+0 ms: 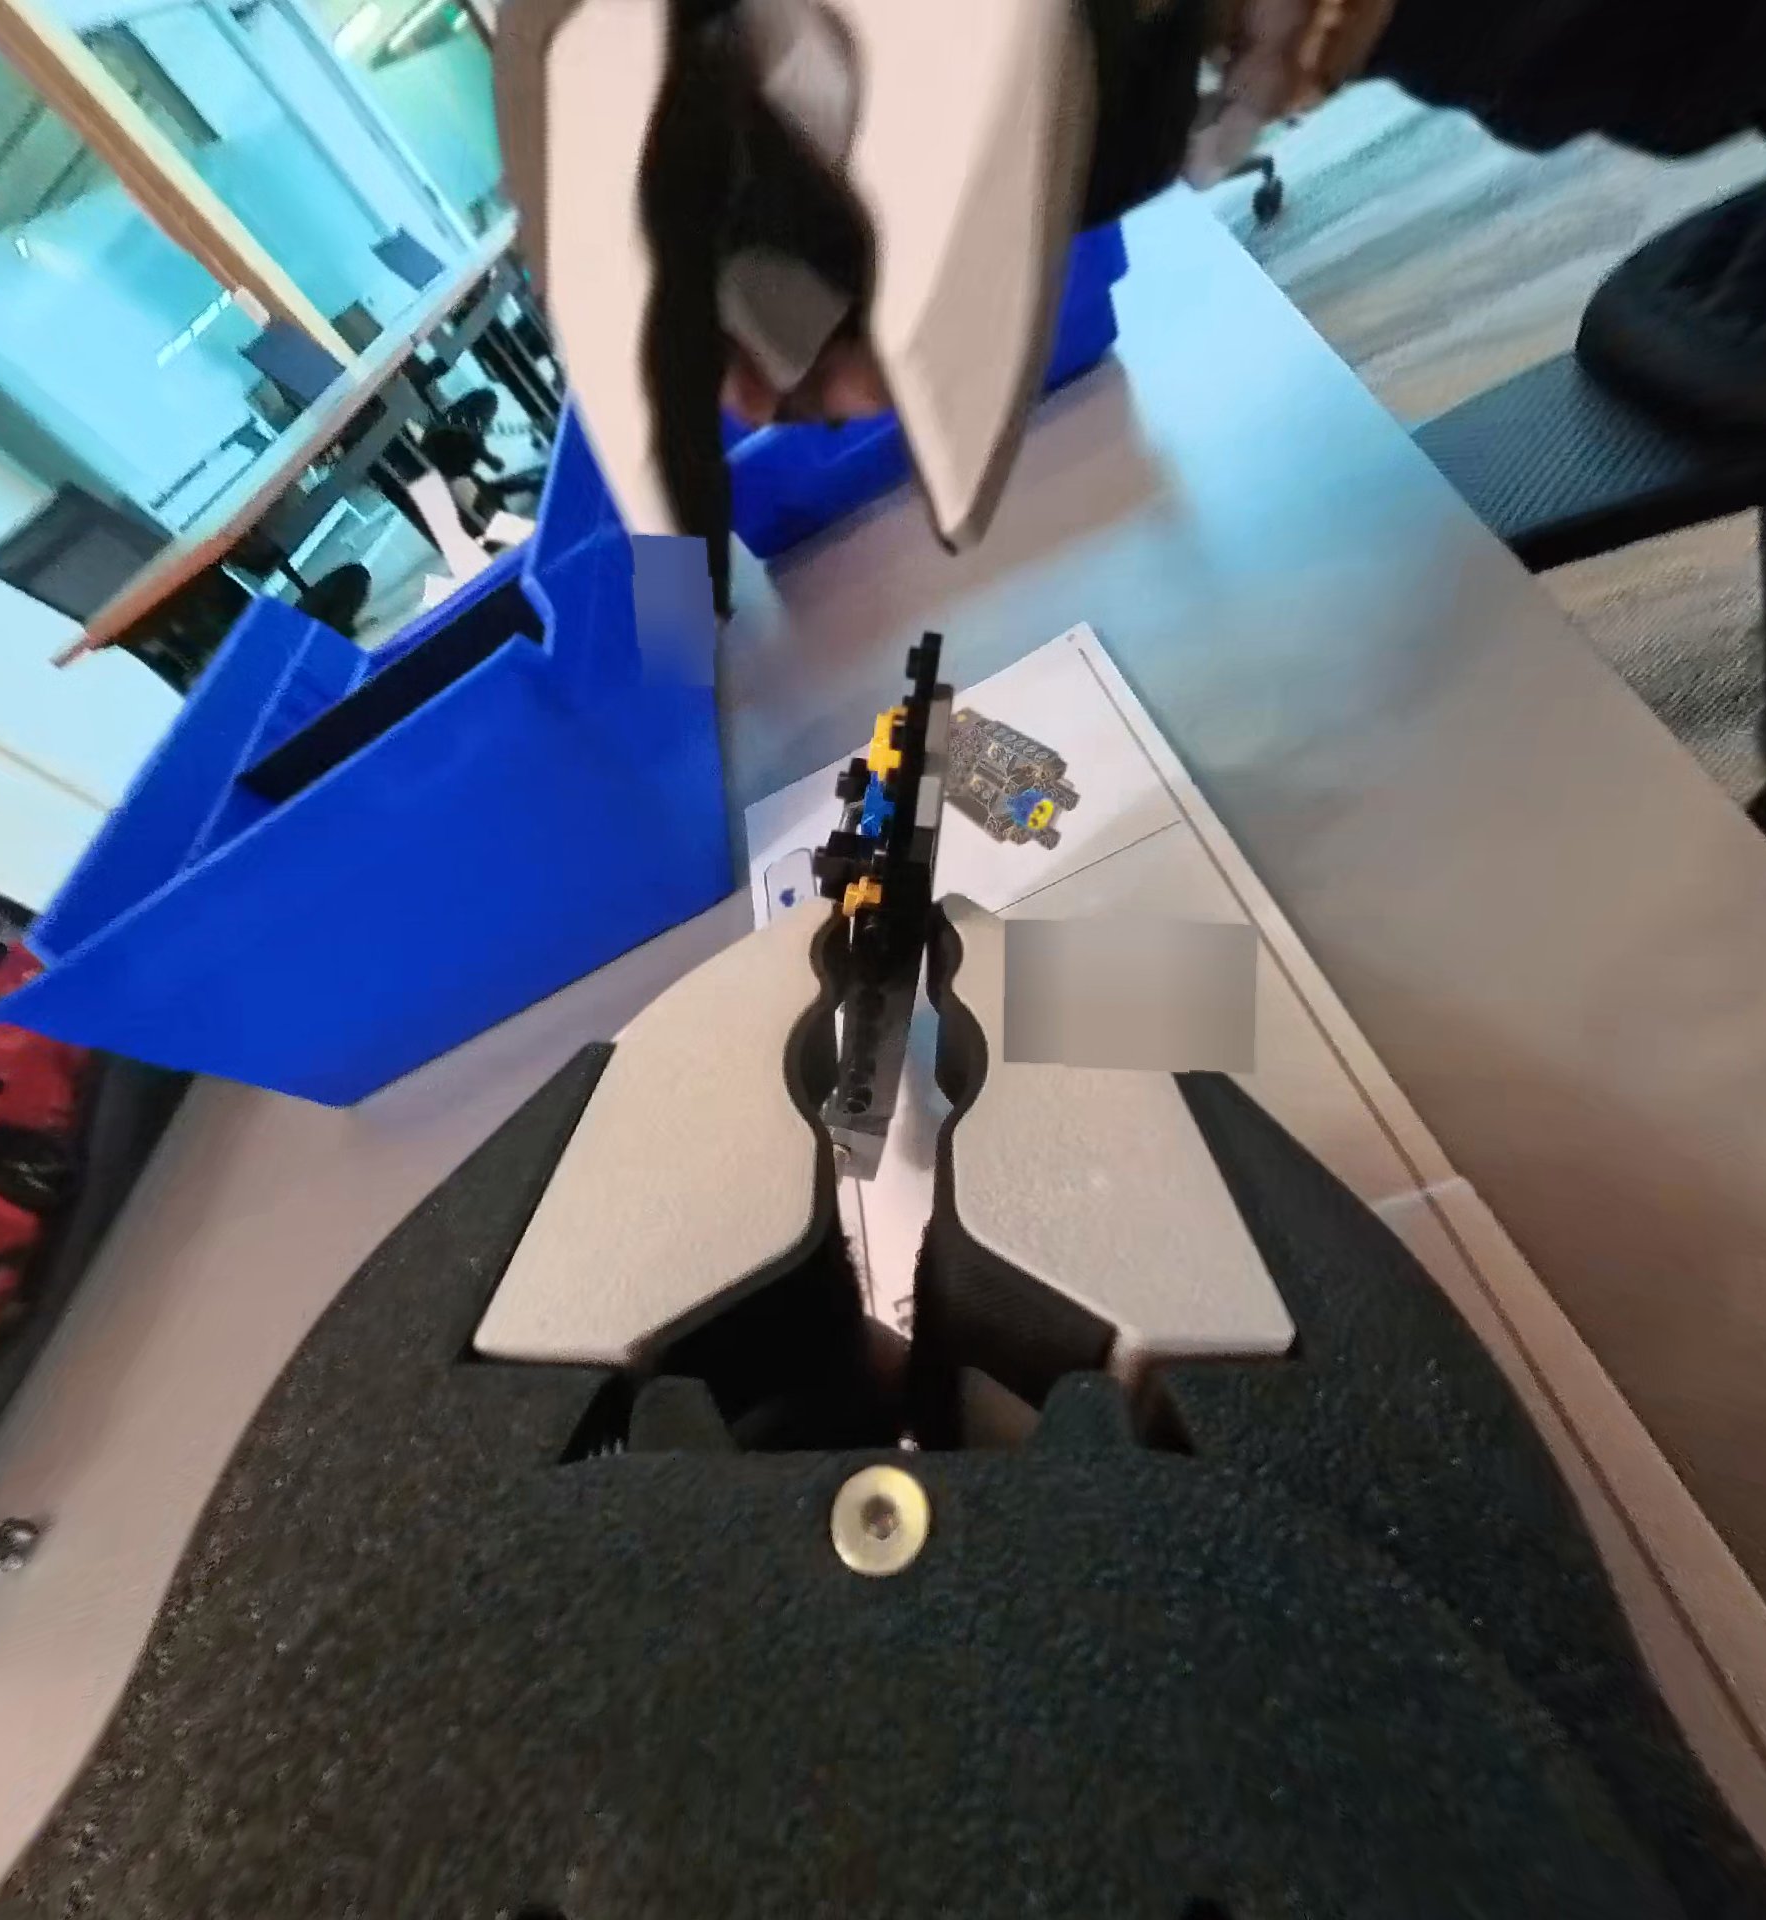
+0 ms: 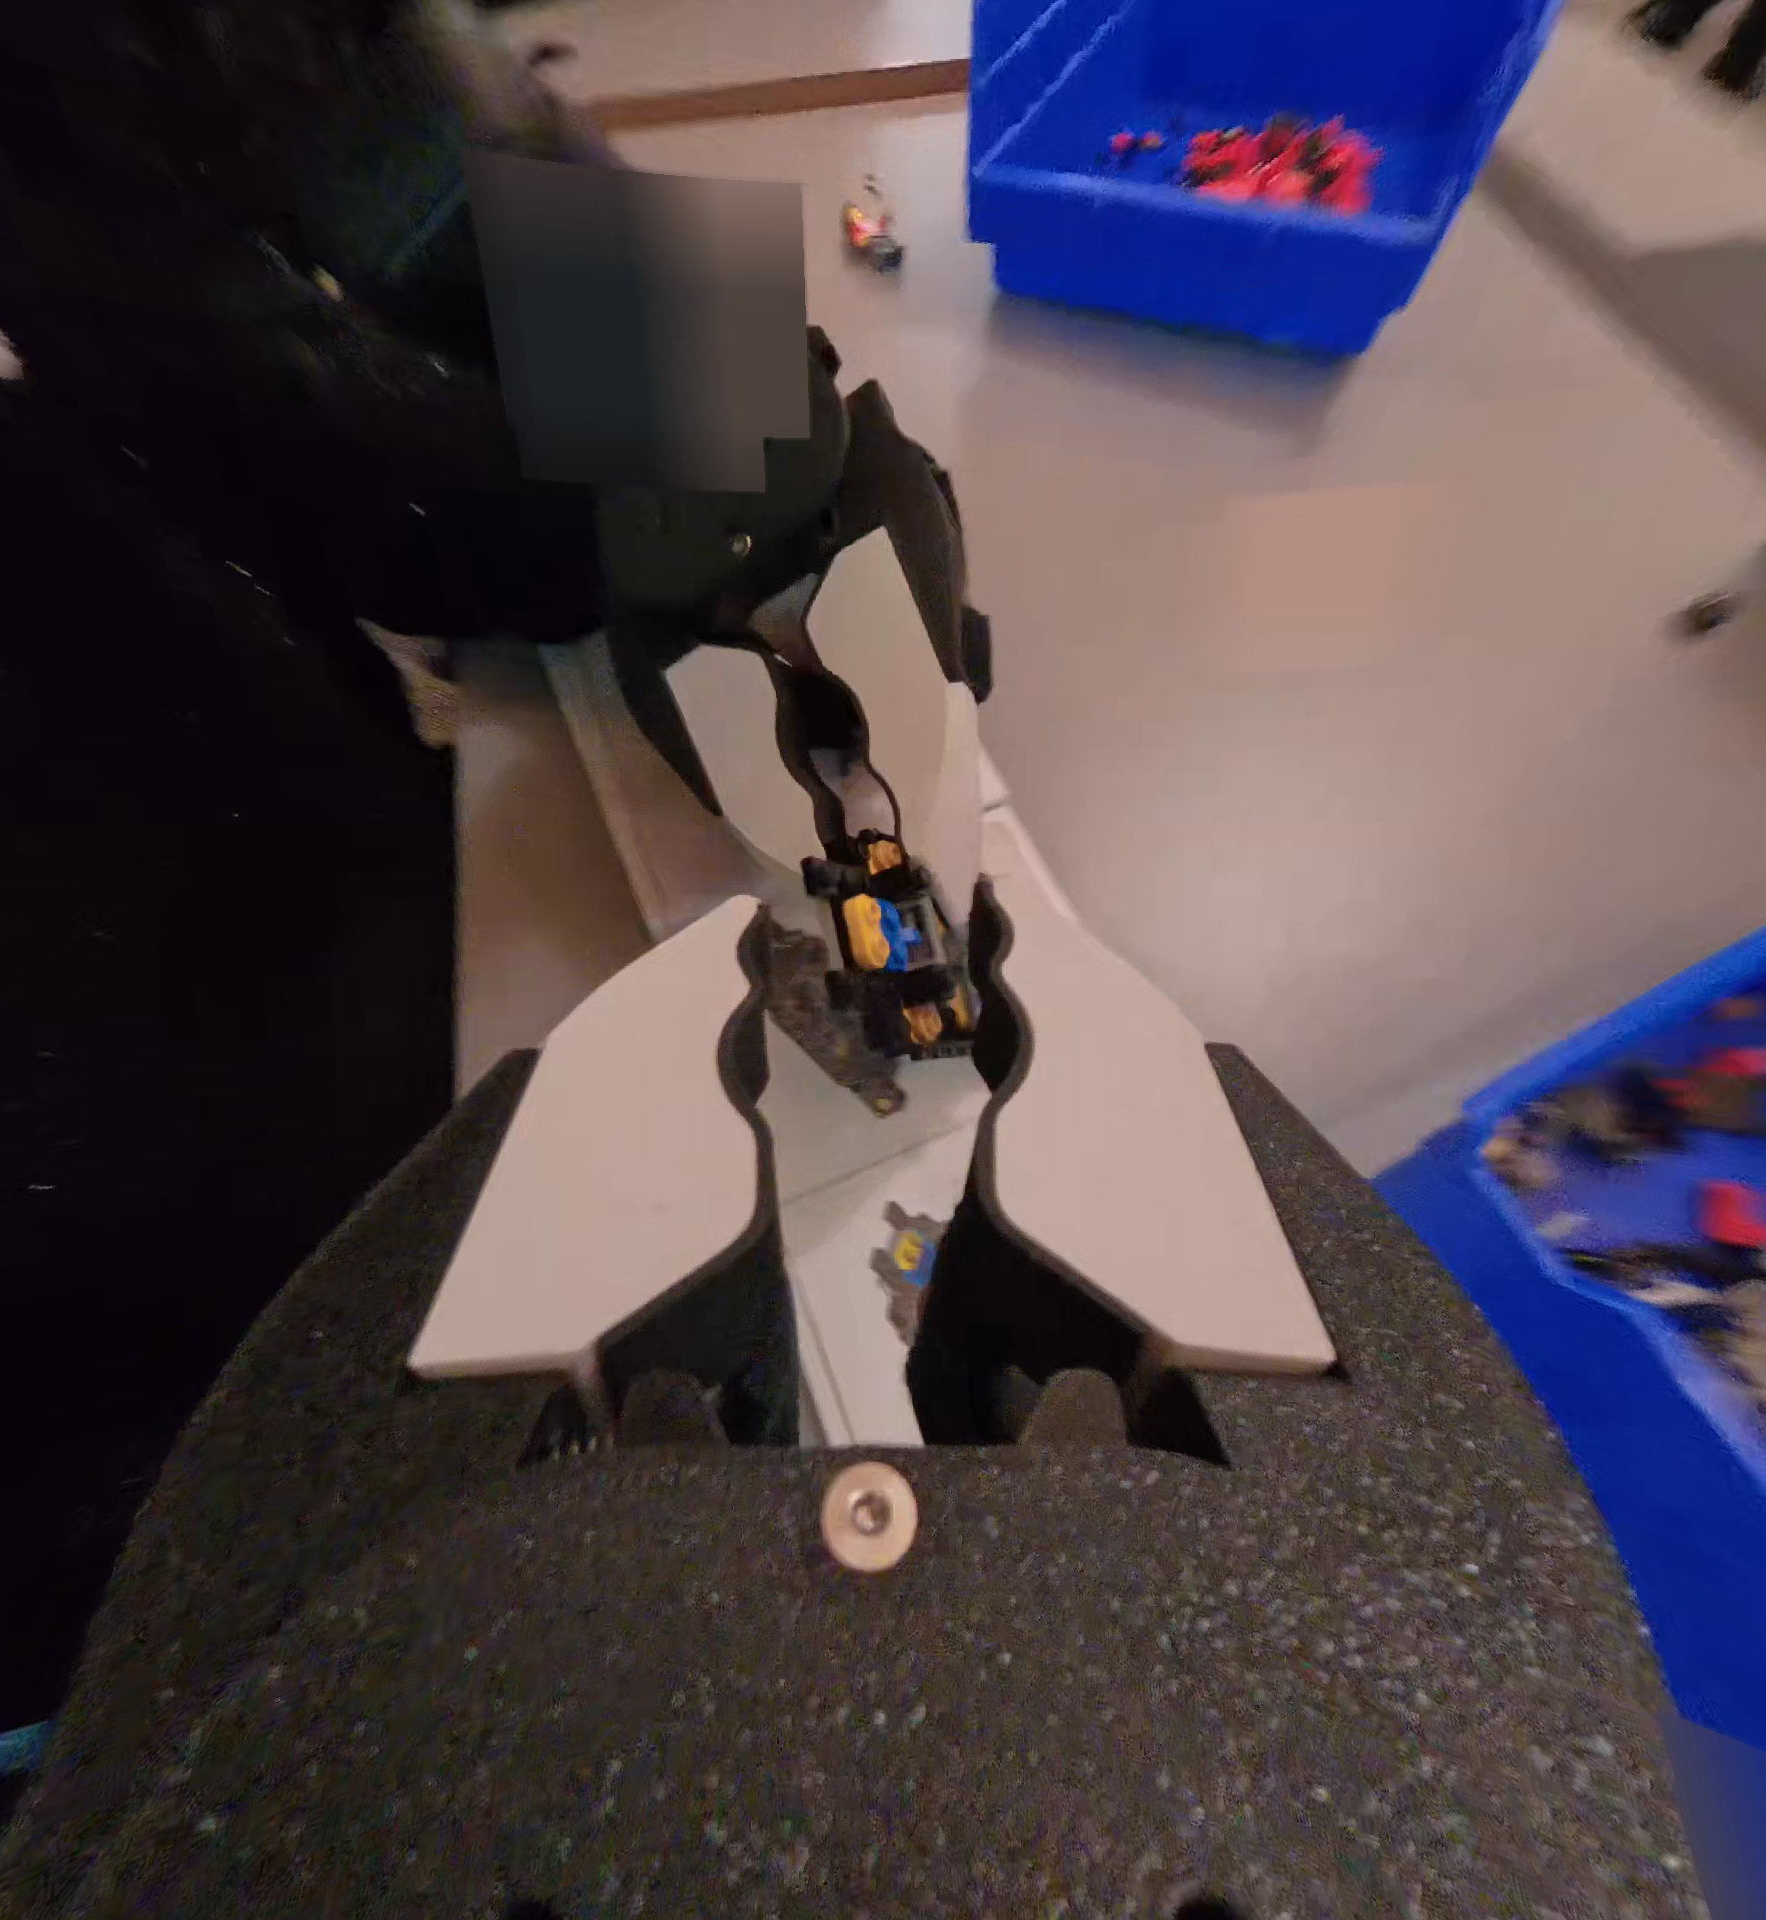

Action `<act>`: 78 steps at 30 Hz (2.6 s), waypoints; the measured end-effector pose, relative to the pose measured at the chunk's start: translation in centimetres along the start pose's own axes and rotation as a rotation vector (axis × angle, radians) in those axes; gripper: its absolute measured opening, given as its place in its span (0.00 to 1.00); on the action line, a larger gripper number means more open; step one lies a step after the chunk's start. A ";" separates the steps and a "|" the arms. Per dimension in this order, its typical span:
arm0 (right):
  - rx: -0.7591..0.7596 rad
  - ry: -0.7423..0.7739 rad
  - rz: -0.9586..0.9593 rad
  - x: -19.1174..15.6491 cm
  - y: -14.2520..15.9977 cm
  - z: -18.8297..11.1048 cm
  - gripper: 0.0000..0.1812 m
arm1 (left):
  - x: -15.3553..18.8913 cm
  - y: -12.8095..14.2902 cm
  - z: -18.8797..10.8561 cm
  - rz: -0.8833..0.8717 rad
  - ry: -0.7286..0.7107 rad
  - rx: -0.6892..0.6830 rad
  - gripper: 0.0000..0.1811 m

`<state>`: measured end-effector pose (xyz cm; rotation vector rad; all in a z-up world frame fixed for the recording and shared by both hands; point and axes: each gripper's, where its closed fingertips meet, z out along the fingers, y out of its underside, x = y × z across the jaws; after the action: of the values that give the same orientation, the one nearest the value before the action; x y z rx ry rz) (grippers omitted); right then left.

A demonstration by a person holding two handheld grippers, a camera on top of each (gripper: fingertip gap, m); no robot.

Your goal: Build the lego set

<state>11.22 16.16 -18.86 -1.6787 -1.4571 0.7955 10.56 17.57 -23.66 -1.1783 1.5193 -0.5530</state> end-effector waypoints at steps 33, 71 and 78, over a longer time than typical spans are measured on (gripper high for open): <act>-0.396 0.722 -0.685 1.4 2.4 0.4 0.06 | -2.2 -1.2 -1.6 -0.035 -0.110 -0.049 0.18; -0.073 0.882 -0.694 0.8 4.8 -3.7 0.06 | 7.1 5.1 -6.8 -0.290 0.224 -0.402 0.01; 0.012 0.914 -0.617 1.7 4.5 -5.5 0.06 | 6.7 6.3 -9.4 -0.338 0.297 -0.387 0.00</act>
<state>18.38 16.74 -19.83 -1.1863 -1.1548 -0.2897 -0.01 11.90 -29.10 -1.7324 1.7397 -0.7016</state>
